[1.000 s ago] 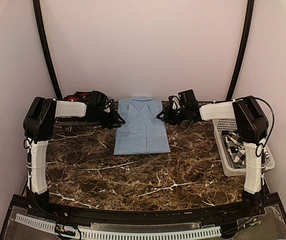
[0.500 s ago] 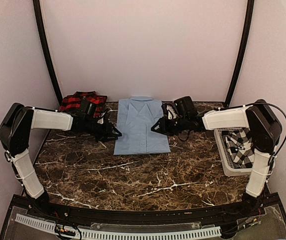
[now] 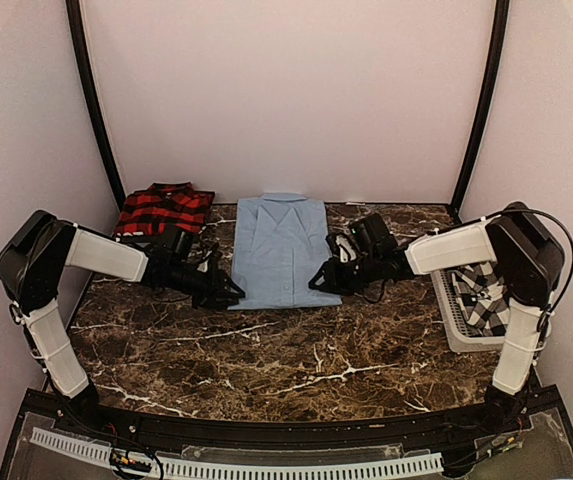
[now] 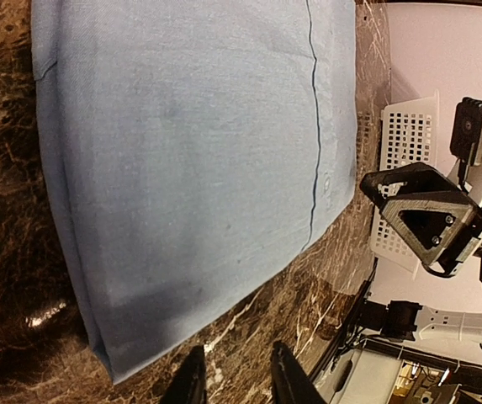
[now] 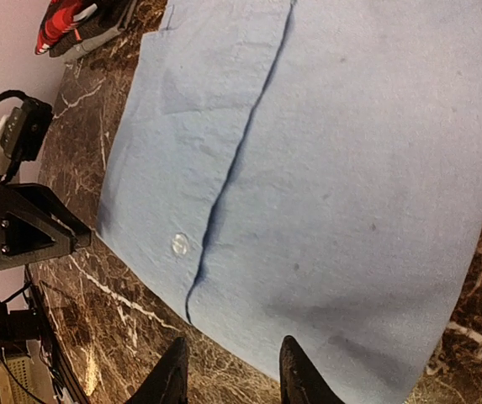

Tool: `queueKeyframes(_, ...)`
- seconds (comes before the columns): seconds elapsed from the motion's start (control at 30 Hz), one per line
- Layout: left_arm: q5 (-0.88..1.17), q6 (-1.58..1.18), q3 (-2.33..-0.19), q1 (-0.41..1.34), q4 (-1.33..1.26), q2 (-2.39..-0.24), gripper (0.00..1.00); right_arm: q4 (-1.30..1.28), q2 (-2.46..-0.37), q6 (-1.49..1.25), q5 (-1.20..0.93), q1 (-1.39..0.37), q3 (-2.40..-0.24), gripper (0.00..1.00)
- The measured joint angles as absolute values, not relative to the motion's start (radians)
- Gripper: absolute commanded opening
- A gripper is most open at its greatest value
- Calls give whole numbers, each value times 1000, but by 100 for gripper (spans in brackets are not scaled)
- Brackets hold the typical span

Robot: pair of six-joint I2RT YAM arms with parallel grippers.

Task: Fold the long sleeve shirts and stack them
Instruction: Smooth out the 2/3-rectangle-folded shirt at the center of the board.

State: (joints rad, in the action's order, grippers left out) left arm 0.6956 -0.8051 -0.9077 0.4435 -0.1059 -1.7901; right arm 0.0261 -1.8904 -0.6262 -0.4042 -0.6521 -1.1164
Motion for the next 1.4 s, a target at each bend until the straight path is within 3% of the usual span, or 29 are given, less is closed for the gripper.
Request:
queueKeyframes(0.4,646,-801,-886,443,-65,-1805,22,69,-1902,-625,-393,-646,-1001,35)
queueKeyframes(0.8,564,-759,-861,443,26,-1764,24,73,-1771,-633,-345,-620,-841,34)
queueKeyframes(1.4,472,-693,-839,443,83,-1675,27,106,-1777,-648,-295,-617,-834,28)
